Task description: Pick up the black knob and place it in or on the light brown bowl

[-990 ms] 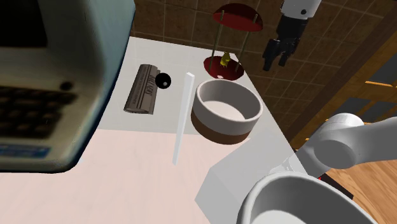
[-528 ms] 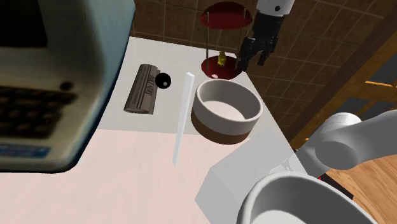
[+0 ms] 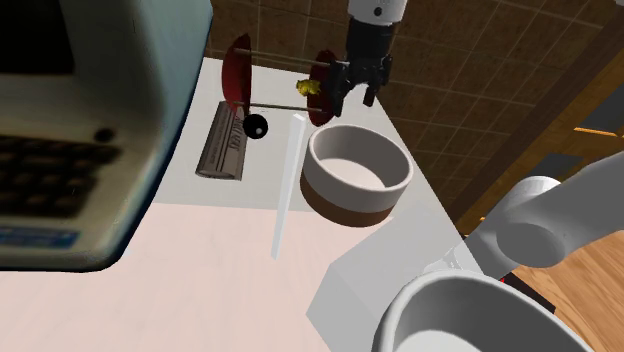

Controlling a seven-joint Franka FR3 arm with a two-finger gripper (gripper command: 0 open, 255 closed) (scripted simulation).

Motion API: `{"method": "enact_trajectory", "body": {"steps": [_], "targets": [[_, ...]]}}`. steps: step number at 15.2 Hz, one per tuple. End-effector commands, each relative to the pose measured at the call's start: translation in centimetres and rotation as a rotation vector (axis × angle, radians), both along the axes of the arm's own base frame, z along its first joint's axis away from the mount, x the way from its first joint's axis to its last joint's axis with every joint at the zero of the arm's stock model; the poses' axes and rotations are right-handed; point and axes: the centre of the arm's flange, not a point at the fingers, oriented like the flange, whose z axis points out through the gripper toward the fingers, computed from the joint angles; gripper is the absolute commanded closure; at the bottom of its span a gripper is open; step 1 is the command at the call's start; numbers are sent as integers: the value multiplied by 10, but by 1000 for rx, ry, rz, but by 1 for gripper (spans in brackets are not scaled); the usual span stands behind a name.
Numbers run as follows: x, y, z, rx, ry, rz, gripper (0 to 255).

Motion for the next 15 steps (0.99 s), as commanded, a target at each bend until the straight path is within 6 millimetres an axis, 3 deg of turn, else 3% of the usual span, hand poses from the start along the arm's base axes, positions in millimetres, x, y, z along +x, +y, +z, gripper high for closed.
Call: {"method": "enact_trajectory", "body": {"steps": [1, 13, 15], "targets": [[9, 26, -1, 2, -4, 7, 0], [59, 174, -11, 3, -24, 52, 0], [60, 175, -17, 3, -24, 53, 0]]}}
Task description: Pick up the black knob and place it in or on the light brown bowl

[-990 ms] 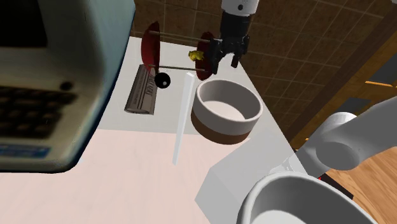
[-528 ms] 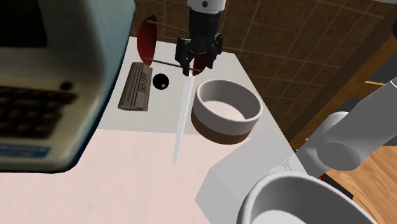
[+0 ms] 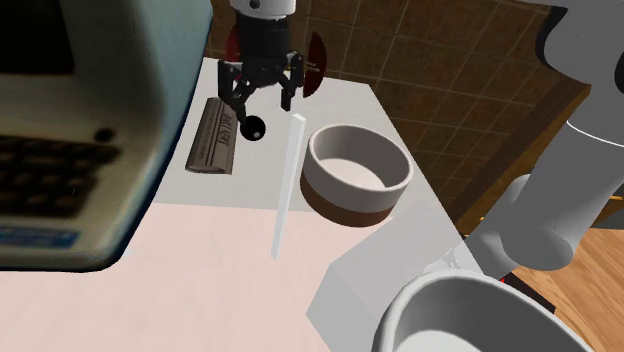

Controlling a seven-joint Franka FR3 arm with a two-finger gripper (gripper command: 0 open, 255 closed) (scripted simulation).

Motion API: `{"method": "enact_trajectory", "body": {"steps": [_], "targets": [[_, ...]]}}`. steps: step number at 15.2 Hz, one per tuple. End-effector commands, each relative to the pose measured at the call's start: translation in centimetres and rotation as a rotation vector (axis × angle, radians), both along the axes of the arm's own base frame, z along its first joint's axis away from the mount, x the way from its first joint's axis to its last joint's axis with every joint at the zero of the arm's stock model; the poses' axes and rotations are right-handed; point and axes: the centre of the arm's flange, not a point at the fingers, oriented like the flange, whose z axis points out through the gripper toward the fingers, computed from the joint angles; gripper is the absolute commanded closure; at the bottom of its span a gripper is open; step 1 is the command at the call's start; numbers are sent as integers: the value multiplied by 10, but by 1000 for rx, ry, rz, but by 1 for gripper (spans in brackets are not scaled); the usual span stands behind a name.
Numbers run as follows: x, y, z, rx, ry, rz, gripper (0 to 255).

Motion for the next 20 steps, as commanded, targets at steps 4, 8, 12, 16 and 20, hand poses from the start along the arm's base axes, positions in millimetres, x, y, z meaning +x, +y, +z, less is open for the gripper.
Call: {"method": "enact_trajectory", "body": {"steps": [4, 8, 12, 16, 20], "targets": [[1, 3, -25, 0, -1, 0, 0], [1, 2, -38, 0, -1, 0, 0], [1, 2, -38, 0, -1, 0, 0], [1, 2, -38, 0, -1, 0, 255], [1, 2, -38, 0, -1, 0, 255]]}}
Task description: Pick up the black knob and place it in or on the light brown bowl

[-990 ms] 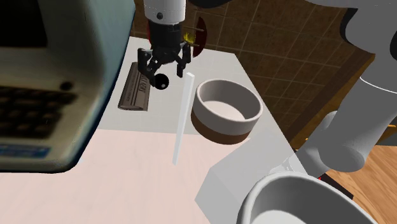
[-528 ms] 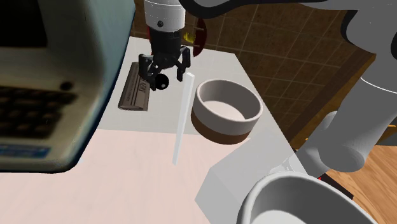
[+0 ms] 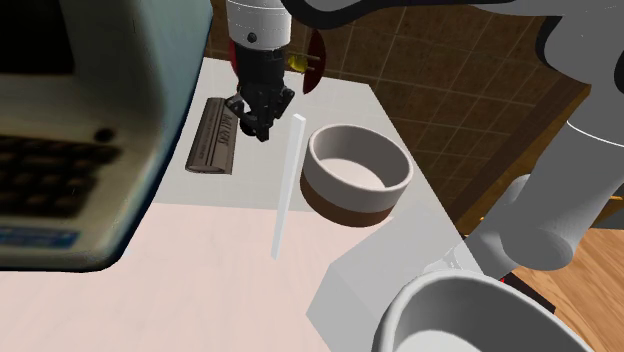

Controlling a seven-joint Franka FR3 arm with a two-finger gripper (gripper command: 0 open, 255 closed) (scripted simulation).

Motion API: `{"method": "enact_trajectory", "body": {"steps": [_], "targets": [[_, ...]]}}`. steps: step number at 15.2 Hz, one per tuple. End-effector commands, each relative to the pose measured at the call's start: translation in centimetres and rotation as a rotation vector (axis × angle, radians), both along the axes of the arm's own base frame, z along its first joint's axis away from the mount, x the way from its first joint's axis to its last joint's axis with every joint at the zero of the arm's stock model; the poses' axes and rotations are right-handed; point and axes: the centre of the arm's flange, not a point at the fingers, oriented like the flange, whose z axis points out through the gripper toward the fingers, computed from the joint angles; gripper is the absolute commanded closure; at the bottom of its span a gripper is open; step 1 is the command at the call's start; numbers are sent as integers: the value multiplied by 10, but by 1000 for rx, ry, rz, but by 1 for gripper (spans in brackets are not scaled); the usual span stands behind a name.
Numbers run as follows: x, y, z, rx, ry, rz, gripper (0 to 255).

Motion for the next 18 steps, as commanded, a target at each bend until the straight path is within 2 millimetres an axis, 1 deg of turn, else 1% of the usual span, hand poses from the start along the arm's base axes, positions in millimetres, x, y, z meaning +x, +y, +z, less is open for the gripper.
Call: {"method": "enact_trajectory", "body": {"steps": [1, 4, 5, 8, 9, 10, 18], "targets": [[0, 0, 0, 0, 0, 0, 255], [0, 0, 0, 0, 0, 0, 255], [0, 0, 0, 0, 0, 0, 0], [43, -40, 25, 221, 91, 82, 0], [58, -53, 31, 295, 121, 109, 0], [66, -60, 33, 333, 136, 123, 0], [59, -51, -5, 333, 136, 123, 0]]}}
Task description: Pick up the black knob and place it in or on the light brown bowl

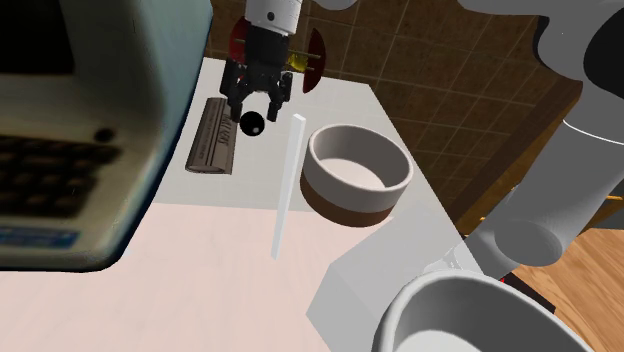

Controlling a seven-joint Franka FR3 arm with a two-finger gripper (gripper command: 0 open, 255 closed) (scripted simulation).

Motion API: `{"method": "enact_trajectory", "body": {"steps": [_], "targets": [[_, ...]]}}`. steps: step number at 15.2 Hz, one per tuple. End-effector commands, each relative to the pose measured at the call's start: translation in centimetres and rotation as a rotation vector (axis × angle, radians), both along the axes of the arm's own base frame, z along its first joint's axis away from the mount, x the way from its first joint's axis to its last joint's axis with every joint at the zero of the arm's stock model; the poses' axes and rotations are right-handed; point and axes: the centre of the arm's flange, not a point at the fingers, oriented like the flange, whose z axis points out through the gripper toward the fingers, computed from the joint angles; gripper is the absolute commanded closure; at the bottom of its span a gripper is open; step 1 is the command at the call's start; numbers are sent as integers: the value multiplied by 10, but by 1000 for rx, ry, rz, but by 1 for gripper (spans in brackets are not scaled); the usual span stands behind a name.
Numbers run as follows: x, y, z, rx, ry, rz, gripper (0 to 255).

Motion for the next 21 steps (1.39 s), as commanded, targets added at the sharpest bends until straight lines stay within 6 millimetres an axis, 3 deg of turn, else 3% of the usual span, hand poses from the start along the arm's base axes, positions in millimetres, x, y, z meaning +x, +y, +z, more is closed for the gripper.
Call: {"method": "enact_trajectory", "body": {"steps": [1, 7, 8, 17, 21], "targets": [[0, 2, -4, 0, 0, 0, 0], [0, 2, -4, 0, 0, 0, 0], [0, 2, -4, 0, 0, 0, 255], [0, 2, -4, 0, 0, 0, 255], [0, 2, 17, 0, 0, 0, 255]]}}
